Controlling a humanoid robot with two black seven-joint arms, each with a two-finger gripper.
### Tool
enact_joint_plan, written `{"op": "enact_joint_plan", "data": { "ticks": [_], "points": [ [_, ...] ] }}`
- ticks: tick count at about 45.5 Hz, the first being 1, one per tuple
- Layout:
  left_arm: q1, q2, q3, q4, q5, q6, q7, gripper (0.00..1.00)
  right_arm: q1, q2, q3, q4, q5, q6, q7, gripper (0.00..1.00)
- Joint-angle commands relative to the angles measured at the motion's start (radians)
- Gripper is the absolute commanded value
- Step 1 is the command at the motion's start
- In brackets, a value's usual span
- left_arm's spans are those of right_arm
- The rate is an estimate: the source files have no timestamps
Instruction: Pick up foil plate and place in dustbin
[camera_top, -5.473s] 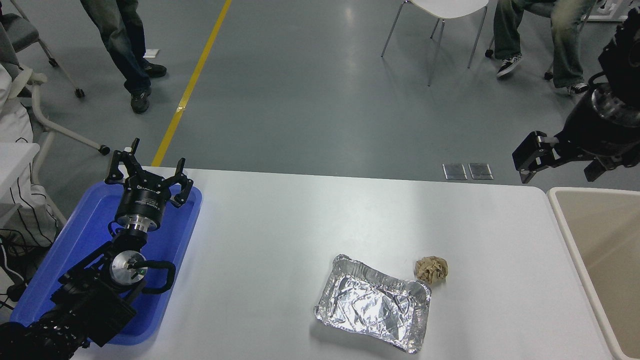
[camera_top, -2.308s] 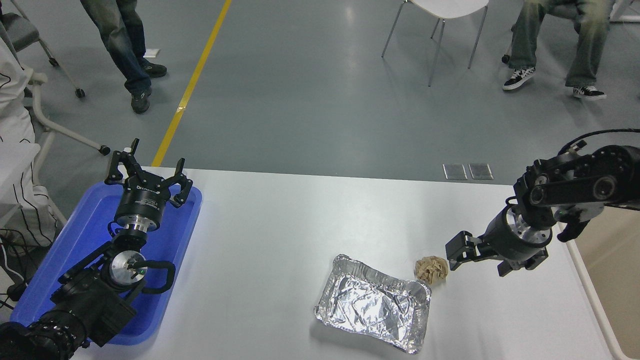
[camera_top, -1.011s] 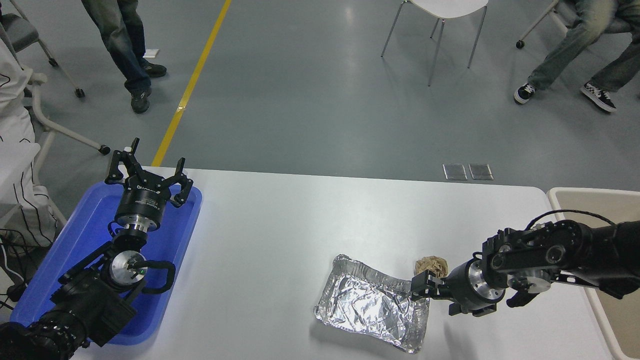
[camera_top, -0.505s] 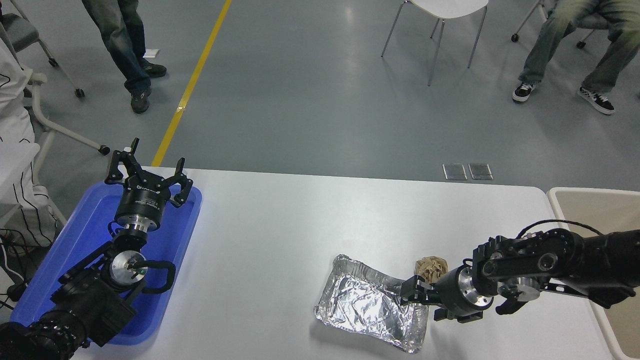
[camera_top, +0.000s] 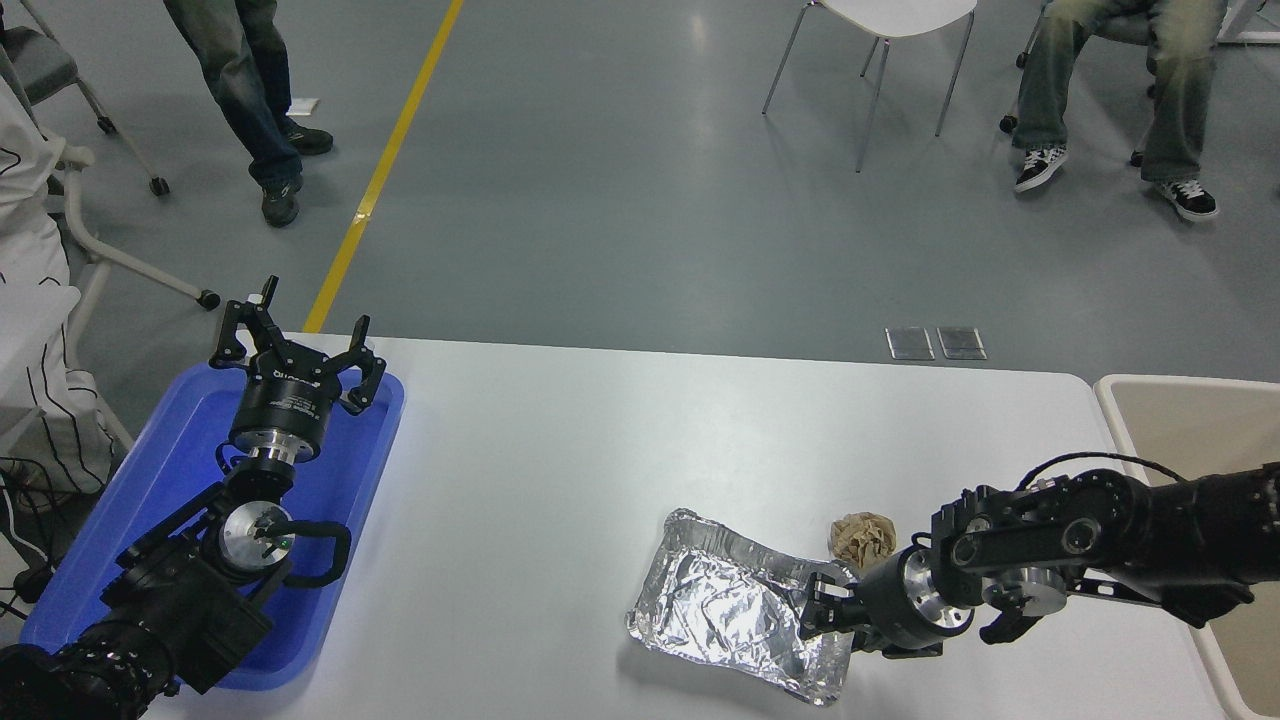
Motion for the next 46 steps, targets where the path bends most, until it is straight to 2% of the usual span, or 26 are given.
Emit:
{"op": "enact_joint_plan", "data": {
  "ticks": [1, 20, 28, 46],
  "points": [
    [0.000, -0.001, 0.000, 0.000, 0.000, 0.000, 0.000, 1.00, 0.007, -0.012, 0.003, 0.004, 0.017, 0.058, -0.002, 0.00],
    [0.000, 0.000, 0.000, 0.000, 0.000, 0.000, 0.000, 1.00, 0.039, -0.052, 0.000, 0.004, 0.029, 0.159, -0.002, 0.00],
    [0.000, 0.000, 0.000, 0.000, 0.000, 0.000, 0.000, 1.00, 0.115, -0.061, -0.027, 0.011, 0.026, 0.265, -0.002, 0.00],
    [0.000, 0.000, 0.000, 0.000, 0.000, 0.000, 0.000, 1.00, 0.367, -0.184, -0.112, 0.154, 0.037, 0.393, -0.002, 0.00]
  ]
}}
